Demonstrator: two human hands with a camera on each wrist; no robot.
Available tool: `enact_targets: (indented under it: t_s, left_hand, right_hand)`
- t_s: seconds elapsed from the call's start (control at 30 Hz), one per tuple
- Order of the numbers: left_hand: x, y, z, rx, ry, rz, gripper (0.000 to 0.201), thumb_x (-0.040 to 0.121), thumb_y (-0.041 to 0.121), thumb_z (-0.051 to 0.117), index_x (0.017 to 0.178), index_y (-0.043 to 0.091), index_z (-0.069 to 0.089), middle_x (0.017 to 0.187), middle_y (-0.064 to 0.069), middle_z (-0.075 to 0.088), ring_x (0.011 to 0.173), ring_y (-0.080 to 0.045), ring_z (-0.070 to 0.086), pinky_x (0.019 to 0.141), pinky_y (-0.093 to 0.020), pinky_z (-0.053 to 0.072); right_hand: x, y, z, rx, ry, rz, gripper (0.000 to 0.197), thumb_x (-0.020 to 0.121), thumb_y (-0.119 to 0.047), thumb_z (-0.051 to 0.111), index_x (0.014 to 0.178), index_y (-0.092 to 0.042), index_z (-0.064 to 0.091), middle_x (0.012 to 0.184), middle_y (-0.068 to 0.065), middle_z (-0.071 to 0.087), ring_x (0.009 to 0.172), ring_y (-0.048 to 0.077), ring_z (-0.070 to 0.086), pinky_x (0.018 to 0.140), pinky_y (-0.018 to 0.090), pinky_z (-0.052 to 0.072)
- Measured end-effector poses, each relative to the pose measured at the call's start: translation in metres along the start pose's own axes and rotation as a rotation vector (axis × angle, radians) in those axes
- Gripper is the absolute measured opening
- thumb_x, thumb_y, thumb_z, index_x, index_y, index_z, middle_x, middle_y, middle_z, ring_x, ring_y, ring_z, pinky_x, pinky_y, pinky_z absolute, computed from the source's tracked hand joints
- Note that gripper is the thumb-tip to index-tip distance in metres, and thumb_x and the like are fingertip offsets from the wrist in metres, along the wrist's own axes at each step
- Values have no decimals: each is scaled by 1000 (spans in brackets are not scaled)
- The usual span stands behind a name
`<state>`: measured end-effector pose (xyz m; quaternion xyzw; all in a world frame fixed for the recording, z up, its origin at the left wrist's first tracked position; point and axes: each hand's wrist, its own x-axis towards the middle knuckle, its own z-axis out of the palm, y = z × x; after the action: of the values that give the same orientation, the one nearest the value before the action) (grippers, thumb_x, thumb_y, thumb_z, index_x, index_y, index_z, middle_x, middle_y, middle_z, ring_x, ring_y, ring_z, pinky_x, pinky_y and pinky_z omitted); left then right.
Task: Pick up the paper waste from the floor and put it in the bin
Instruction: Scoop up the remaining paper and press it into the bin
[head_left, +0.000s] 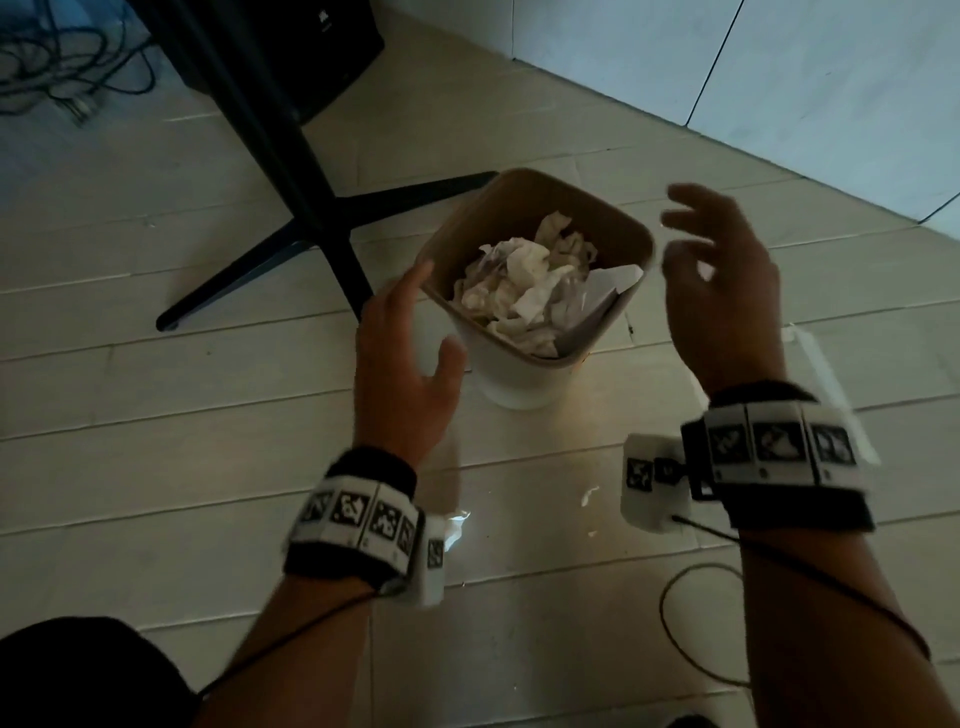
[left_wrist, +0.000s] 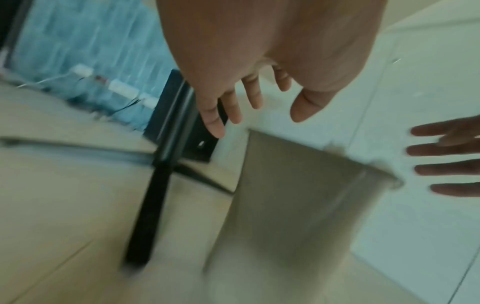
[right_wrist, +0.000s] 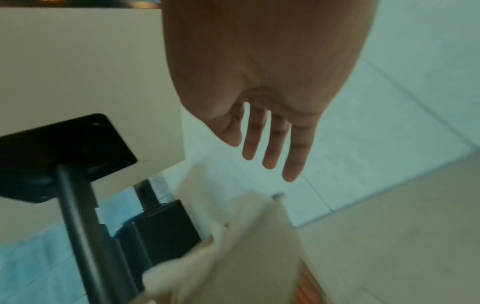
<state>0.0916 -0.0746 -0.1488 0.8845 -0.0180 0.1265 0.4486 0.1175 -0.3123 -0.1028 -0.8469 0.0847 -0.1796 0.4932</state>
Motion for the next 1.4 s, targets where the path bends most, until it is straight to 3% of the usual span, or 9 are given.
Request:
enact_targets:
  t_s: [0.1,0.2,0.4,0.6,0.73,0.97,1.17,1.27,1.4]
  left_hand:
    - [-49,-59,26,189,-161,-250,57,82,16,59,137,28,45,136,-8,46,121,-30,49,101,-38,42]
    - [-94,-101,46,448,-524,-468,61,84,20,55,140,37,39,150,-6,30,126,-38,41,104,-42,38]
    - [-154,-133,69,542,-791,-512,60,84,5,45,131,42,47,152,2,26,131,-29,33,101,-37,44]
    - [-172,-144,72,513,-723,-388,43,83,1,49,110,29,66,127,1,52,112,-25,52,92,-34,47]
    - [-160,-135,71,378,-668,-383,34,85,8,55,104,31,70,113,3,63,99,-18,65,84,-21,46]
    - [-74,-29,58,-39,-377,-166,13,81,16,69,88,27,68,88,10,71,75,-2,66,64,-20,54]
    - [0,74,12,-286,-240,82,12,82,11,73,90,19,68,89,4,70,81,-4,69,61,-17,56]
    - [41,85,9,-250,-123,190,10,83,12,70,90,18,67,91,-3,71,80,-11,70,66,-30,60]
    - [78,70,31,-21,-63,260,12,80,14,69,87,23,66,99,-3,64,82,-14,67,70,-22,57]
  right_hand:
    - [-37,50,8,1,87,203,36,89,-11,47,117,-28,60,110,-2,69,93,13,66,82,38,57]
    - [-76,102,28,-160,-53,400,34,86,-8,50,113,-21,67,113,7,69,101,23,64,85,26,46]
    - [-155,173,68,-382,-381,625,40,81,-11,59,120,-22,64,119,11,58,105,32,60,93,34,47]
    - [-175,196,80,-540,-435,533,29,82,-12,61,108,-21,70,113,13,57,102,39,59,82,42,52]
    - [-172,198,76,-559,-423,529,18,83,-14,62,96,-14,75,103,16,62,91,40,63,74,40,52]
    - [-174,194,78,-624,-514,565,20,89,-20,56,97,-13,73,104,13,66,99,37,63,78,38,50]
    - [-172,184,72,-513,-542,587,14,83,-23,57,94,-20,64,103,6,62,95,30,62,77,34,48]
    - [-173,186,76,-500,-581,496,29,81,-27,61,110,-22,62,110,7,58,100,31,60,82,37,50]
    - [-176,197,86,-551,-581,411,22,86,-22,58,105,-17,67,109,9,59,99,33,60,77,39,50]
